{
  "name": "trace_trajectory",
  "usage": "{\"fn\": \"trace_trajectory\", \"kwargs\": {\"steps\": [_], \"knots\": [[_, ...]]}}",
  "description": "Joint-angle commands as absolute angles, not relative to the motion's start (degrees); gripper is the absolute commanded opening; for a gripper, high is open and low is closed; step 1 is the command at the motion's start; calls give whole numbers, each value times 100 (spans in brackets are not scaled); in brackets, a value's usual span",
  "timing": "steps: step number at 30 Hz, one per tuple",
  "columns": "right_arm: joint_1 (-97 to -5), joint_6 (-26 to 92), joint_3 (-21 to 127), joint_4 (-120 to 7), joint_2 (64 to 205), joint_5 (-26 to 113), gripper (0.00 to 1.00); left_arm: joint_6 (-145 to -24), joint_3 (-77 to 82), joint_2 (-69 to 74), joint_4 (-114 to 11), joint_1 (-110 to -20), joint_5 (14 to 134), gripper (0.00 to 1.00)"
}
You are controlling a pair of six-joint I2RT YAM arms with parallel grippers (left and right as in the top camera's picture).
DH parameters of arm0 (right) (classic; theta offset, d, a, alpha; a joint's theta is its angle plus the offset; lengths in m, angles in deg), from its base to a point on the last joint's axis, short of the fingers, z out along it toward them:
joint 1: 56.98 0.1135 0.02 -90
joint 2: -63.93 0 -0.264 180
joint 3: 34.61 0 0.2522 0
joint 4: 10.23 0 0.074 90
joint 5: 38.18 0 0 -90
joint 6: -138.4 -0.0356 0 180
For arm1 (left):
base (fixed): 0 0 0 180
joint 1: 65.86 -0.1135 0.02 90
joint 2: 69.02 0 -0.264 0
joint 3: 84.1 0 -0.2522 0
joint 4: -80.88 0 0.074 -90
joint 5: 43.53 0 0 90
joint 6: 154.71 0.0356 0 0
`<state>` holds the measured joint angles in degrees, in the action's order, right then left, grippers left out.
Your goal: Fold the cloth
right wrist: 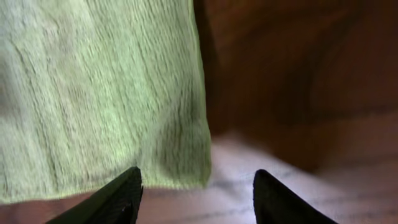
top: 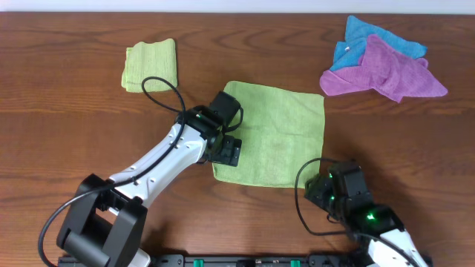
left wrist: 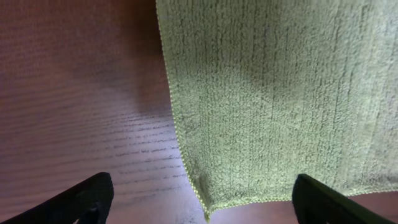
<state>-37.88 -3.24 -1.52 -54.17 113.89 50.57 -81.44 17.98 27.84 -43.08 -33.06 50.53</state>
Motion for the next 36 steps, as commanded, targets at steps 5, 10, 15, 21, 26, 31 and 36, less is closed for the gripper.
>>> {"fn": "trace_trajectory", "kwargs": {"steps": [5,10,15,21,26,31,36], "knots": [[-3745,-785,-198,-5082,11922,5247,61,-8186,1830,2696,-4301,-3317,4924,95],[-3745,-1209,-198,-5065,12243,5249,47,-8186,1830,2696,-4301,-3317,4924,95],[-3742,-1202,-198,-4781,12366,5247,37,-8186,1830,2696,-4303,-3317,4924,95],[-3742,-1202,-198,-4691,12375,5247,23,-8186,1830,2696,-4301,-3317,4924,96],[-3742,-1202,-198,-4650,12375,5245,17,-8188,1830,2696,-4277,-3315,4926,91],[-3742,-1200,-198,-4639,12375,5247,17,-8186,1885,2696,-4164,-3315,4954,90],[-3742,-1196,-198,-4573,12375,5249,16,-8195,2171,2696,-4041,-3315,5269,89]]}}
